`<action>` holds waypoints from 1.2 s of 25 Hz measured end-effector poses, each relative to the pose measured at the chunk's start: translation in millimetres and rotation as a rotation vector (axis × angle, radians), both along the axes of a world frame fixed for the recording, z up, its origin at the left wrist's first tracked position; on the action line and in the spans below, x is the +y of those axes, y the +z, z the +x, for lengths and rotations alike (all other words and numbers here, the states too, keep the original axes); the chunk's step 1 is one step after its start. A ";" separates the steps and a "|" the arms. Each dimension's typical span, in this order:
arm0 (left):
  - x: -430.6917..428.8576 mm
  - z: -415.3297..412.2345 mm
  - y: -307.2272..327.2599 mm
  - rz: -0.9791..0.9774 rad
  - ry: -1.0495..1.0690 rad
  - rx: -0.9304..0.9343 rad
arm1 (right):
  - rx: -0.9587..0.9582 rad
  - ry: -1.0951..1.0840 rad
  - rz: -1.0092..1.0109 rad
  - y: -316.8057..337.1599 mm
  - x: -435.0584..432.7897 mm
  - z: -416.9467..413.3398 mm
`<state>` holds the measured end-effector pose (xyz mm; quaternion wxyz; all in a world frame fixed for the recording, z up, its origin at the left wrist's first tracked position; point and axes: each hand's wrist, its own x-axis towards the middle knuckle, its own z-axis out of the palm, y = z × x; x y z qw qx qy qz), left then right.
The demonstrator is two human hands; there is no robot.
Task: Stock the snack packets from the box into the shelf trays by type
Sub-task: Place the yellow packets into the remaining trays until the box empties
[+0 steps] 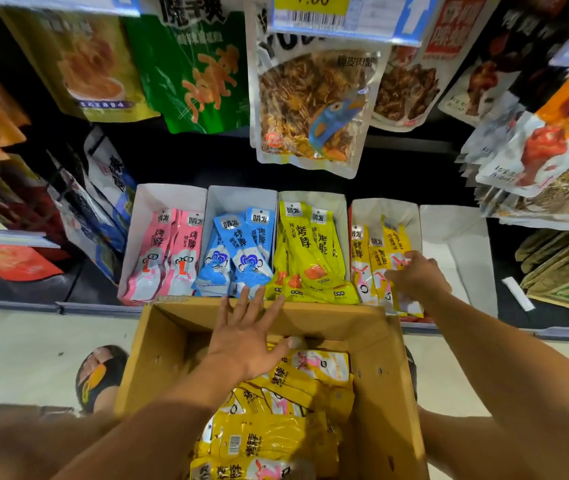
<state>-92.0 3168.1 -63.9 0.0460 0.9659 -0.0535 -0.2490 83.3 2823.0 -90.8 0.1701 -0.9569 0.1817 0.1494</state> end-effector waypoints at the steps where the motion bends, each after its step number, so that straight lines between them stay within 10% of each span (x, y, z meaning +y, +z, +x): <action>1: 0.2 -0.1 -0.1 0.000 -0.006 -0.005 | -0.002 -0.010 0.011 -15.8 -4.4 6.5; 16: -2.0 -0.8 -7.9 0.065 -0.053 -0.033 | 0.057 0.256 -0.233 -105.0 -10.3 21.6; 30: 7.0 0.1 -0.5 0.024 -0.051 0.004 | -0.237 0.276 -0.028 -2.2 36.0 -17.4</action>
